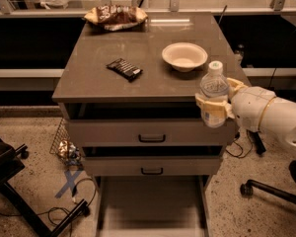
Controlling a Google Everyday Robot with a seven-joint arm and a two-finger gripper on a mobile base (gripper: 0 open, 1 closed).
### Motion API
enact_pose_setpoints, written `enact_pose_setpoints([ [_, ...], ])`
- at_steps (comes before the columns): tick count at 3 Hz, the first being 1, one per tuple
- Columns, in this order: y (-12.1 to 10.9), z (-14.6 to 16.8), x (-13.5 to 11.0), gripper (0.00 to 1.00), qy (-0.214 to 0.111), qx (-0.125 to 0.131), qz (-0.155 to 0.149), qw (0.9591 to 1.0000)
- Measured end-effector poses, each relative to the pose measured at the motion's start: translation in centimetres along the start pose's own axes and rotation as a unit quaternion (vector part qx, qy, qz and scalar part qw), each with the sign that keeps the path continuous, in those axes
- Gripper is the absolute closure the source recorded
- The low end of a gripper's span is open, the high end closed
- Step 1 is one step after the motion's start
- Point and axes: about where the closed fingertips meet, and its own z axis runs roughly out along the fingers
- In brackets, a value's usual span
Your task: Place blue plastic bottle into bottom drawer
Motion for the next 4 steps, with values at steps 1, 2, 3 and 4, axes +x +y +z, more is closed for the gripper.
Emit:
enact_pose_setpoints([
  [1,0.4,1.1,1.0,1.00,-0.012,-0.008,0.007,0.9999],
  [2,2.3,3.0,4.8,1.00,-0.034,-0.031,0.015,0.9988],
  [3,3.9,3.2,10.6,1.00,-0.052,-0.060,0.011,0.9968],
  [4,7.7,1.9,18.4,1.00,-0.058,-0.143,0.005,0.9881],
])
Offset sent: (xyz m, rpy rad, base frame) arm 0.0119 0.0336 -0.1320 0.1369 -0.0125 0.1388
